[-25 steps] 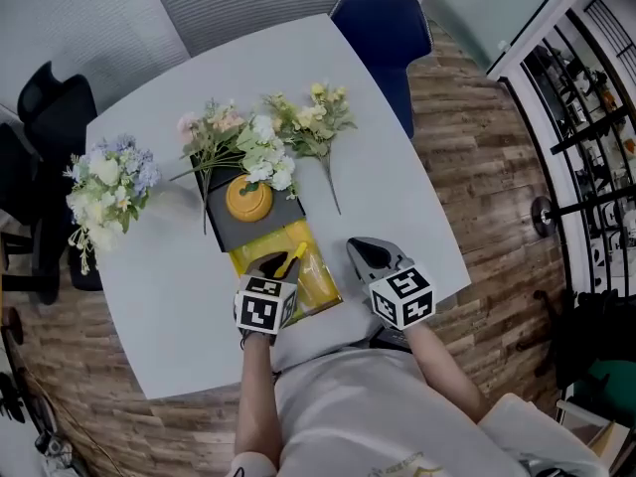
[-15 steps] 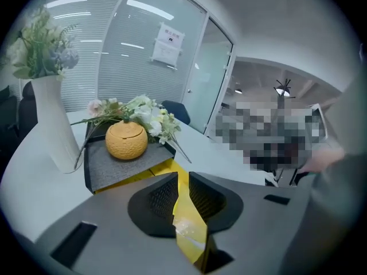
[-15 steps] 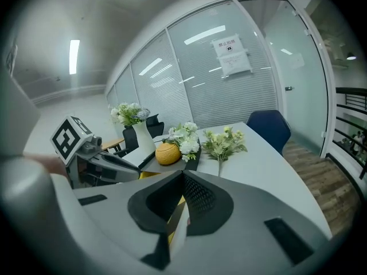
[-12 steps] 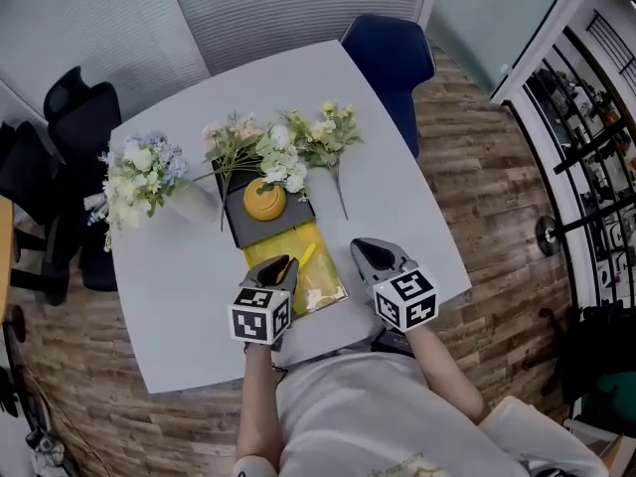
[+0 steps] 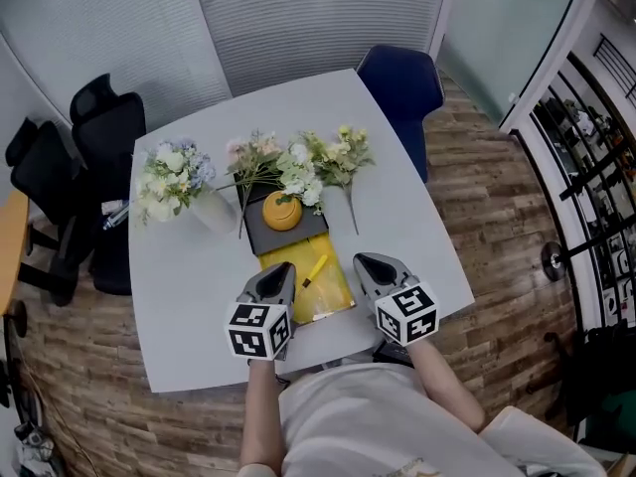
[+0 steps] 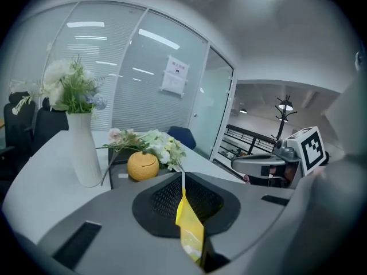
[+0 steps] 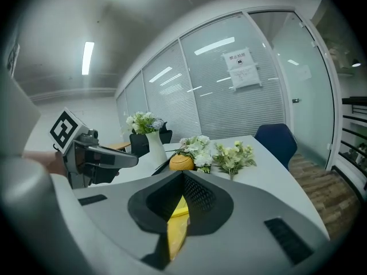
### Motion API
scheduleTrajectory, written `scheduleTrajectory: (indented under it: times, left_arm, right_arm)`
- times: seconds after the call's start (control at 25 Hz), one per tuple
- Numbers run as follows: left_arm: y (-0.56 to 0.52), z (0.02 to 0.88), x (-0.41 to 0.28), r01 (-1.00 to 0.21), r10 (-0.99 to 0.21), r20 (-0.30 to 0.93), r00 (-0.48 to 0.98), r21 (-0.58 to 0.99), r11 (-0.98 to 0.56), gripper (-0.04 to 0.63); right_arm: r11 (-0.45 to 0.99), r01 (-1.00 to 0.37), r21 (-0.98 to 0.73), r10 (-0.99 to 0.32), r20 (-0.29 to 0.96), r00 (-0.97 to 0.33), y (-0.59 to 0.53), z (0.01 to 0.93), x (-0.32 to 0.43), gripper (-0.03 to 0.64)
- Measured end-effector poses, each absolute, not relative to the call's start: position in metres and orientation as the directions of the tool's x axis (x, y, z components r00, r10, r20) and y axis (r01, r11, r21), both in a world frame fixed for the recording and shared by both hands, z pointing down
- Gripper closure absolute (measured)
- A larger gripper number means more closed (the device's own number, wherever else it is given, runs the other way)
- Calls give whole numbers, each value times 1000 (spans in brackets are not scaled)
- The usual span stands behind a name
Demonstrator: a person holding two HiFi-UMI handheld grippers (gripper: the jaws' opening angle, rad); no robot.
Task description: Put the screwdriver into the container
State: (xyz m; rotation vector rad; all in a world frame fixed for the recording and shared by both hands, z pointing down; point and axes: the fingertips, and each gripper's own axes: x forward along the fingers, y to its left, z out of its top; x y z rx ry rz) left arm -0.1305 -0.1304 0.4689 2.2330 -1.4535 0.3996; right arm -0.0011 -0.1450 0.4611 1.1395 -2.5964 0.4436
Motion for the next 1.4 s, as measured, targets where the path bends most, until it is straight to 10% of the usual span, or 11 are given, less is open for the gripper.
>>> scheduleTrajectory:
  times: [1.4]
  left_arm:
    - [-115, 462, -128, -928, -810, 454, 372, 199, -314, 583]
  right_arm:
    - [680, -714, -169, -635, 351, -688, -127, 454, 2, 601]
